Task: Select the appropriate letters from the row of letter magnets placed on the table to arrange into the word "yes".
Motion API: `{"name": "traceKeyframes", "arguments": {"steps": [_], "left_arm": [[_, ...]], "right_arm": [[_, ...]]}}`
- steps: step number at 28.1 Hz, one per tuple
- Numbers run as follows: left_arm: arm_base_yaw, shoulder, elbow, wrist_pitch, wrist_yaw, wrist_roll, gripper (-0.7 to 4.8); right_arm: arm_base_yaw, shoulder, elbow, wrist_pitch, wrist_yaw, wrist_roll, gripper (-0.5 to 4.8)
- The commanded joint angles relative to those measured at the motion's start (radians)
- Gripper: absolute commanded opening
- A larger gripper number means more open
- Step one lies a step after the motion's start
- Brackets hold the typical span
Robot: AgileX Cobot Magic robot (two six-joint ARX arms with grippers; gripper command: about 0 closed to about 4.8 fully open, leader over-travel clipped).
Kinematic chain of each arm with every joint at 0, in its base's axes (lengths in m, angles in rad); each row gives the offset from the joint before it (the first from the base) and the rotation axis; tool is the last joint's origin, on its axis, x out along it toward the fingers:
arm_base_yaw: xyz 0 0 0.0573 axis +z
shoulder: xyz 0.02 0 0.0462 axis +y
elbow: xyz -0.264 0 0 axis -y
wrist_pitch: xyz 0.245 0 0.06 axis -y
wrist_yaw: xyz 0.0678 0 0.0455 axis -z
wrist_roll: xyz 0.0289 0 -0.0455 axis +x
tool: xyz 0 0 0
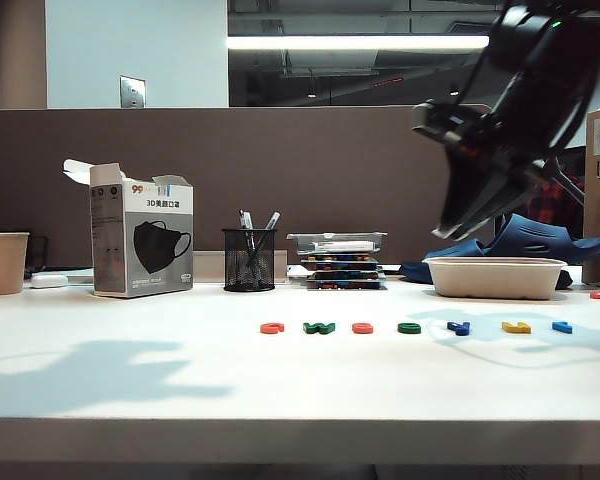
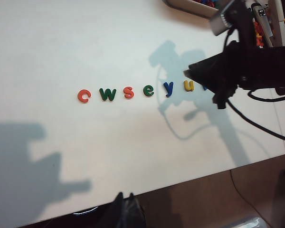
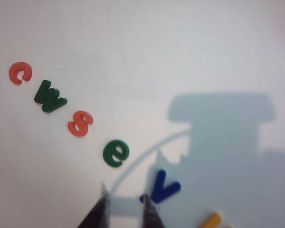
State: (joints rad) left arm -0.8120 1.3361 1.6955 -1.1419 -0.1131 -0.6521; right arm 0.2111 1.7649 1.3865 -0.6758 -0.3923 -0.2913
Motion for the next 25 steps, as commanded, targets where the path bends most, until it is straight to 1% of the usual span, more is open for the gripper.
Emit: {"name": "traceKeyframes", "arguments": {"steps": [1,3,9,14,19,25], "left_arm": [[0.001,-0.003,0.004,0.006,0.001,-0.003,-0.05],[0.001,-0.003,0.004,0.006,0.001,-0.003,-0.05],[0.001,-0.003,0.004,0.006,0.001,-0.003,-0.05],[0.001,-0.003,0.004,0.006,0.001,-0.003,-0.05],[0.001,-0.003,0.004,0.006,0.001,-0.003,-0.05],[0.001,-0.003,0.004,0.006,0.001,-0.003,-0.05]], "right_arm": [[0.024,0.039,0.032,-0.006,0.050,-0.065,1.20],[0.030,0.057,0.040,-0.009,0.080,-0.087,1.50],[0.032,0.108,0.051,-0.041,0.106,-0.137,1.82],[0.037,0.138,0.051,-0.034,0.108,-0.162,1.82],[0.063,0.163,0.051,-0.032,0.194,-0.218,1.82],[0.079,0.182,0.051,0.000,0.193,-0.237,1.81]]}}
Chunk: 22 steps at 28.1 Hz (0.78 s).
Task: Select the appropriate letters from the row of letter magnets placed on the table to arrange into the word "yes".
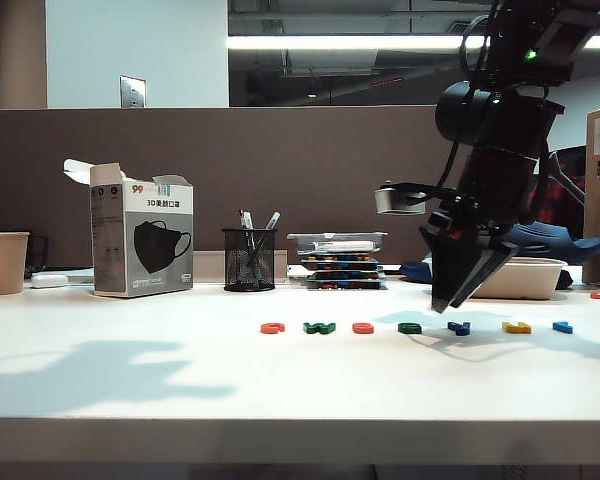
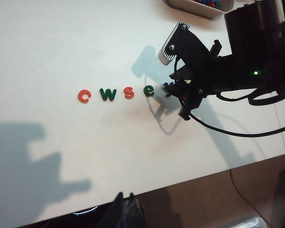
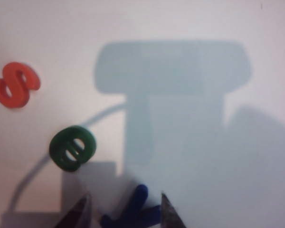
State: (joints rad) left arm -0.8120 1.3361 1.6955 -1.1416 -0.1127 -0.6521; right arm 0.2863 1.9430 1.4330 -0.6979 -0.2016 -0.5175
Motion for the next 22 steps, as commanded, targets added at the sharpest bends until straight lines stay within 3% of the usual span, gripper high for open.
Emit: {"name": "traceKeyframes", "arguments": {"steps": [1,22], "left_arm": [[0.001,-0.003,0.004,0.006,0.001,-0.003,-0.05],[0.001,-0.003,0.004,0.006,0.000,-0.003,-0.05]], "right_arm": [[0.004,0.010,0.005,0.028,0.002,-0.011,1.80],[0.003,0.036,0.005,0.019,-0.002,-0.042,1.66]]}}
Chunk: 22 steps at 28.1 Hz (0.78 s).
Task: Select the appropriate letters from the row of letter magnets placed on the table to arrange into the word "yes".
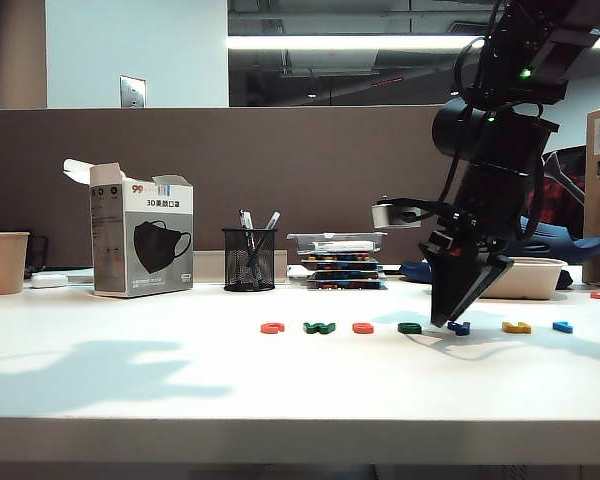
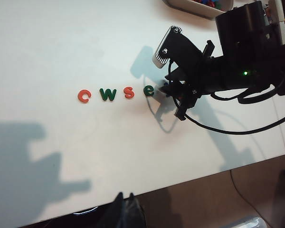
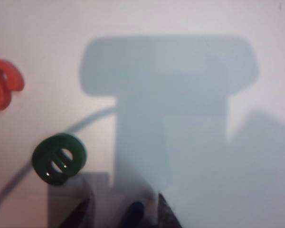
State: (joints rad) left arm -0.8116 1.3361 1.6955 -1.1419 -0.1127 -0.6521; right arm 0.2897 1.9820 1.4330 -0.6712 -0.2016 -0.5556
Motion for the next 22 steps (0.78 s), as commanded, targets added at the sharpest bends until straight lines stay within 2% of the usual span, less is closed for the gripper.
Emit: {"name": "traceKeyframes", "arguments": {"steps": [1,22], "left_arm": [[0.000,-0.003,0.004,0.006,0.000,-0.003,-0.05],[0.000,-0.003,0.004,0.006,0.000,-0.003,-0.05]], "right_arm": [[-0.001,-0.003,0.005,-0.010,-0.002,-0.004,1.66],[-0.010,0.045,0.005,-0.039,-0.004,-0.021,1.53]]}}
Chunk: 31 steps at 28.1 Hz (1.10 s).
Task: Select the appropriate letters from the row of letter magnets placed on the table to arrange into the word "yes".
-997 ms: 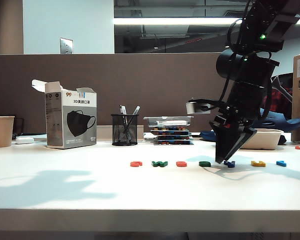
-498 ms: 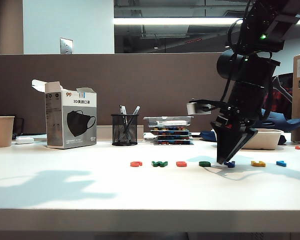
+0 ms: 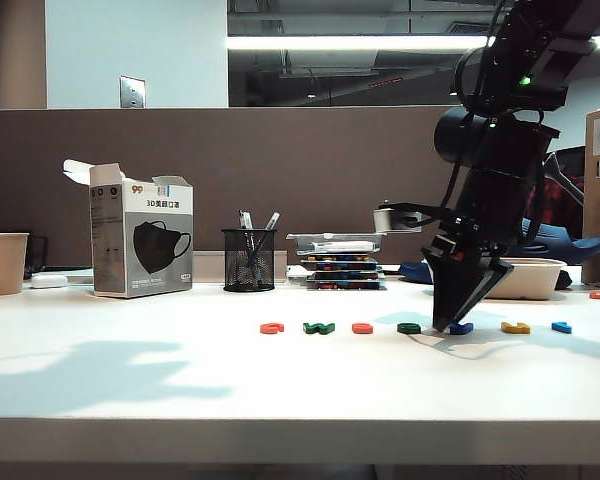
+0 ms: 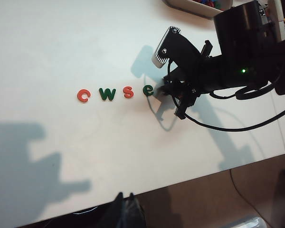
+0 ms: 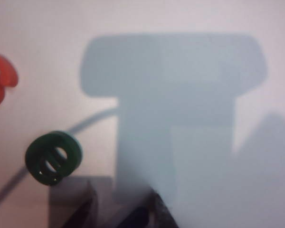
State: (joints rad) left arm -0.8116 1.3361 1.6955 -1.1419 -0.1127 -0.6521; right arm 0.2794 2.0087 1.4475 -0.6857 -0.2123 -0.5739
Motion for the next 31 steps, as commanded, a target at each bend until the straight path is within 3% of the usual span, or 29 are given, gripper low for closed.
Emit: {"name": "traceKeyframes", "arguments": {"steps": [1,31], "left_arm": [[0.000,-0.003,0.004,0.006,0.000,-0.003,-0.05],[0.000,-0.003,0.004,0.006,0.001,-0.003,-0.05]], "right_arm": [[0.001,0.018,-0.010,-0.026,0.009,-0.003,1.53],[0.001,0.018,-0.010,-0.103,0.035,0.093,1.47]]}}
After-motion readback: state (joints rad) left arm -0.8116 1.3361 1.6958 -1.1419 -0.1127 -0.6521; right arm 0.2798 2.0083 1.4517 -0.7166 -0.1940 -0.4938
